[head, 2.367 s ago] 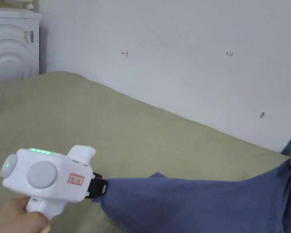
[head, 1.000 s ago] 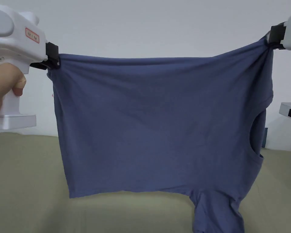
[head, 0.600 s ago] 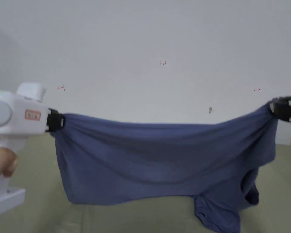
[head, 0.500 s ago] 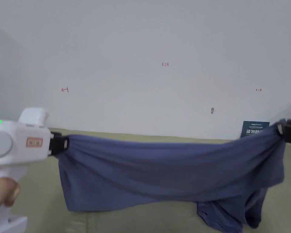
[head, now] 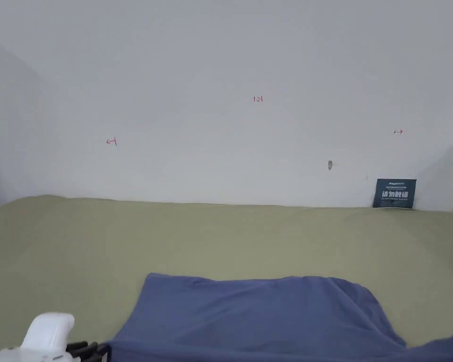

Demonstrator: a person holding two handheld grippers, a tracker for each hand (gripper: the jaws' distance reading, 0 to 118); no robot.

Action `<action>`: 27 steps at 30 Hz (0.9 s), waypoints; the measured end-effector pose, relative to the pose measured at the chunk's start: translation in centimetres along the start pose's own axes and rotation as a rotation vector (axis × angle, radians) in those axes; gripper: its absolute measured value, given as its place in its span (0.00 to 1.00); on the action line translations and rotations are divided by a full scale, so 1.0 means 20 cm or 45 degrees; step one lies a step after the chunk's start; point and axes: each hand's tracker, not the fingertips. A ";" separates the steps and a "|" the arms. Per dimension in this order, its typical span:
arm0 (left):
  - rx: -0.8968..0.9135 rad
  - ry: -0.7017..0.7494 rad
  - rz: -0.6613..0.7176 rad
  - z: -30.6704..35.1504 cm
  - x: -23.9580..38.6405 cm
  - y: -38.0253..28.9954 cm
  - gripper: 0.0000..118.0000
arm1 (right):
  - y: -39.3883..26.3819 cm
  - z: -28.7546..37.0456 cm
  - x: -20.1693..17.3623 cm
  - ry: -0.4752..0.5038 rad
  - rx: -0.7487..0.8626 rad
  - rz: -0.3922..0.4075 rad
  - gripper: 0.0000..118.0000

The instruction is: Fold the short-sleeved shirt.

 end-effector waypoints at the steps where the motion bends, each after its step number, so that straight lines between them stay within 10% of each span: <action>1: 0.012 0.000 0.013 0.02 -0.01 -0.05 0.06 | -0.06 0.02 0.00 -0.004 -0.015 -0.012 0.01; 15: -0.133 0.015 0.020 -0.02 -0.04 -0.50 0.06 | -0.52 -0.01 0.04 -0.019 -0.239 -0.079 0.02; 18: -0.154 -0.002 0.045 -0.06 -0.06 -0.54 0.28 | -0.55 -0.04 0.07 -0.023 -0.265 -0.118 0.02; 20: -0.173 0.088 0.058 -0.07 -0.07 -0.56 0.62 | -0.56 -0.07 0.08 -0.038 -0.284 -0.128 0.19; 22: -0.193 0.156 0.083 -0.04 -0.08 -0.55 0.63 | -0.56 -0.07 0.09 -0.032 -0.338 -0.162 0.78; 27: -0.118 0.115 0.110 0.12 -0.09 -0.48 0.63 | -0.53 0.03 0.09 -0.109 -0.256 -0.131 0.89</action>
